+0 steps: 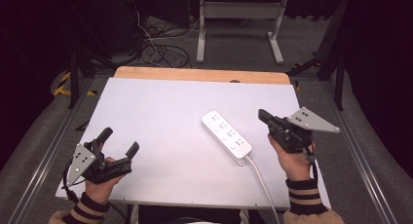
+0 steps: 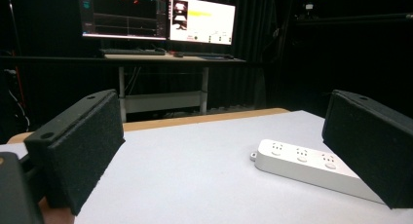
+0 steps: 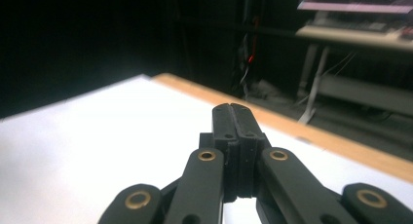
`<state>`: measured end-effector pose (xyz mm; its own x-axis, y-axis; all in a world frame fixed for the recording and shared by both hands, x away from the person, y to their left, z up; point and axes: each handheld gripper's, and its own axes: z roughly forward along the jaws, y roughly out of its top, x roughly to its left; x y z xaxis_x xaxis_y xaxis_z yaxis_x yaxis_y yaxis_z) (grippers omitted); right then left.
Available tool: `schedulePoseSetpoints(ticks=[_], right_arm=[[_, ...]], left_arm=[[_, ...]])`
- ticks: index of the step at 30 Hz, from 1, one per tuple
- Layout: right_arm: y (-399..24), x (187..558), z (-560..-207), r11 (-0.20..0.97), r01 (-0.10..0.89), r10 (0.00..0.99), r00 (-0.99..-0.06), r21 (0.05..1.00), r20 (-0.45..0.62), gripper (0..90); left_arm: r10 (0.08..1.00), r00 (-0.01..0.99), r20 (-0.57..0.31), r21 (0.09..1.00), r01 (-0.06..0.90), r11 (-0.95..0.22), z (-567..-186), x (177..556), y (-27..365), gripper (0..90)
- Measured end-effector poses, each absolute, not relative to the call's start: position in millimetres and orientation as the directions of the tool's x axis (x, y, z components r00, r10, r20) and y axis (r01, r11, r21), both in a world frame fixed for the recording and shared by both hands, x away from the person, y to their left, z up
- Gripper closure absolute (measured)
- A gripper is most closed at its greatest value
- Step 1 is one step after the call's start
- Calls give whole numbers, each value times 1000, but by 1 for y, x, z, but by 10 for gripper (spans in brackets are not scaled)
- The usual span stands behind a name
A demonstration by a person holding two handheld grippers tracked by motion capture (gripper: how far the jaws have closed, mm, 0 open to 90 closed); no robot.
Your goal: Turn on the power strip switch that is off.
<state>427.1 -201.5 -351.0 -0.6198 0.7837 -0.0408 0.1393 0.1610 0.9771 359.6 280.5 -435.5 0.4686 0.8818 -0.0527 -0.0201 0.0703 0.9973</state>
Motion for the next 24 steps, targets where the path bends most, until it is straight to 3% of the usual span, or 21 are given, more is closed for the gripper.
schedulePoseSetpoints(ticks=[11, 24], right_arm=[[-157, 462, -398, 429, 360, 678, -734, 828, -32, 900], [-137, 479, -439, 579, 463, 669, -740, 671, -67, 900]], left_arm=[[877, 479, -49, 998, -8, 60, -436, 360, 280, 24], [880, 474, -35, 999, -6, 43, -437, 360, 279, 26]])
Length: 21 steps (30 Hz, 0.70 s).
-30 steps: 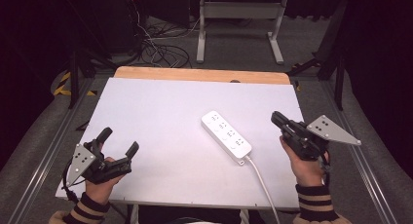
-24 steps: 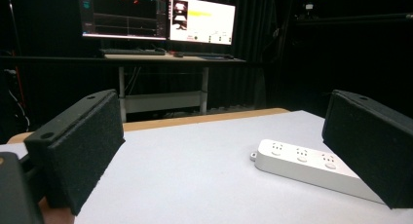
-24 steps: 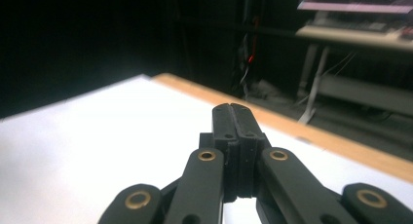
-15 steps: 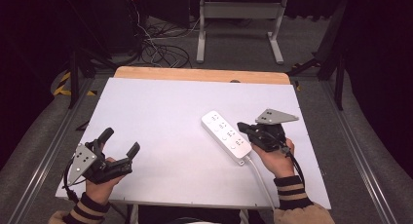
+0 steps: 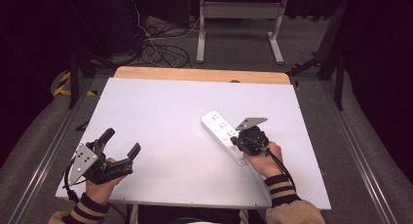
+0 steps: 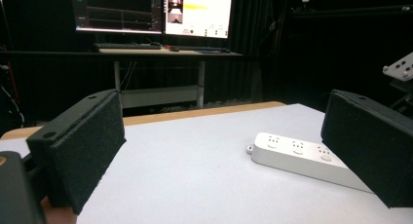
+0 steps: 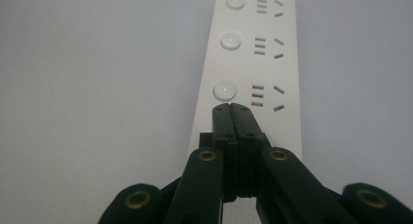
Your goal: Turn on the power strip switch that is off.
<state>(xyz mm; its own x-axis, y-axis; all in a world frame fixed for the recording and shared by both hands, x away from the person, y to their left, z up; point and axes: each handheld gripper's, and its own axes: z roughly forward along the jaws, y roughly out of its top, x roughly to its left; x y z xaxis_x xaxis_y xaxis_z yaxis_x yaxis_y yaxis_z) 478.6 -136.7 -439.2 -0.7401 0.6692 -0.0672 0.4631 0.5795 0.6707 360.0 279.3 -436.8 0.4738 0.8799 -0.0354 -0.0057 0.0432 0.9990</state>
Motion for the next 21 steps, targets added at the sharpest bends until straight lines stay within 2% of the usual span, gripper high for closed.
schedulePoseSetpoints(ticks=[7, 21], right_arm=[[-133, 480, -445, 612, 473, 657, -750, 634, -75, 900], [-135, 476, -452, 561, 489, 689, -723, 667, -49, 900]], left_arm=[[880, 473, -40, 999, -1, 45, -437, 360, 280, 26], [878, 476, -46, 999, 11, 46, -438, 361, 279, 28]])
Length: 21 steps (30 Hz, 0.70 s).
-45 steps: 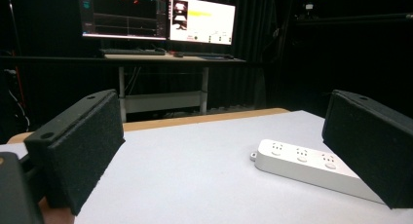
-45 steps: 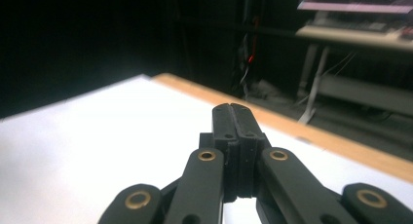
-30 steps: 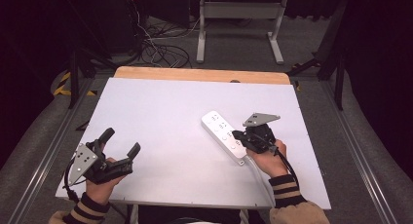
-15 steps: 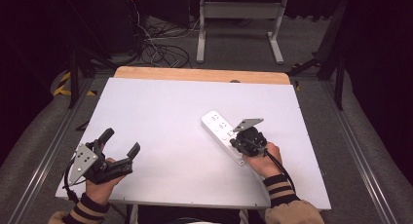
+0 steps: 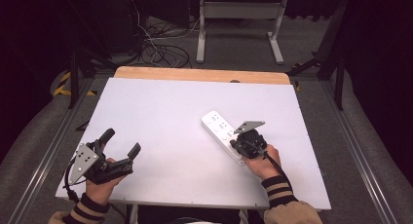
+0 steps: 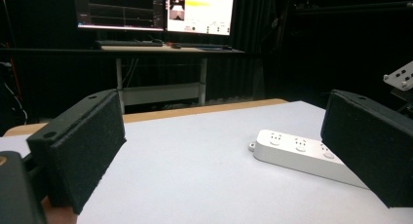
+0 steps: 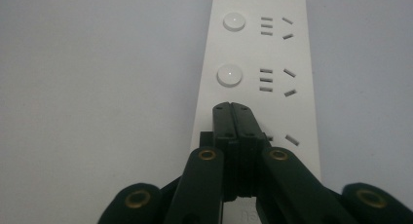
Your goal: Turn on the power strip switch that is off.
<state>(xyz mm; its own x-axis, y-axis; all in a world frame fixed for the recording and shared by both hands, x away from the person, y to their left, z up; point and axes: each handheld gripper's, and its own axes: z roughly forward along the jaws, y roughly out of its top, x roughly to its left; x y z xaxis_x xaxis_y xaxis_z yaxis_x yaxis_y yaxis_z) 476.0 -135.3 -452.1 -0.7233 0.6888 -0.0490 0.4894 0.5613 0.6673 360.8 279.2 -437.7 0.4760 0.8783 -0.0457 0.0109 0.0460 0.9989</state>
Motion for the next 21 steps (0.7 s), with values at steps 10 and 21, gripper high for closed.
schedulePoseSetpoints(ticks=[10, 21], right_arm=[[-135, 475, -453, 552, 499, 699, -713, 668, -45, 900], [-134, 474, -454, 555, 500, 704, -708, 665, -55, 900]], left_arm=[[879, 475, -49, 999, 16, 47, -438, 361, 280, 28], [879, 474, -49, 999, 21, 45, -438, 361, 280, 30]])
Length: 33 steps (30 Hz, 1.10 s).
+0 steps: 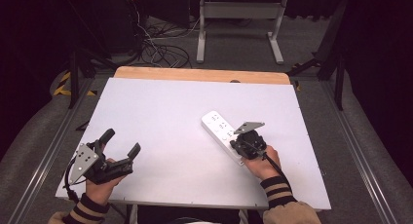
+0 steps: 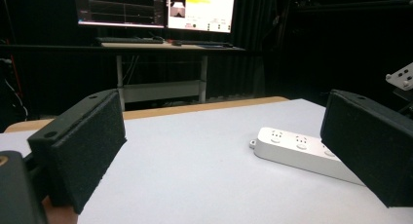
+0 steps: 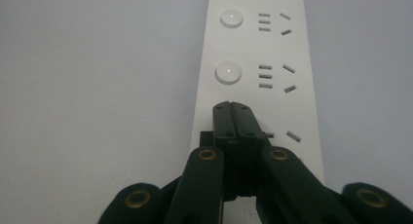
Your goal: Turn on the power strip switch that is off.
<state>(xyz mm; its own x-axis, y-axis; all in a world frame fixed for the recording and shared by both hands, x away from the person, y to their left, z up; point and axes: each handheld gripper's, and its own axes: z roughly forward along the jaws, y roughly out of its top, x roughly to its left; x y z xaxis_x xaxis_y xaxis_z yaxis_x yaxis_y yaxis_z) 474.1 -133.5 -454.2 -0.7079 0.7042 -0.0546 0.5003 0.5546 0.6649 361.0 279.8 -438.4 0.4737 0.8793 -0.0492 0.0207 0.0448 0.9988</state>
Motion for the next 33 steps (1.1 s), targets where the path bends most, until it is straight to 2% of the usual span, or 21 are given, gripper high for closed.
schedulePoseSetpoints(ticks=[33], right_arm=[[-135, 474, -455, 543, 504, 709, -704, 672, -46, 900]], left_arm=[[878, 476, -41, 999, 35, 28, -439, 362, 279, 32]])
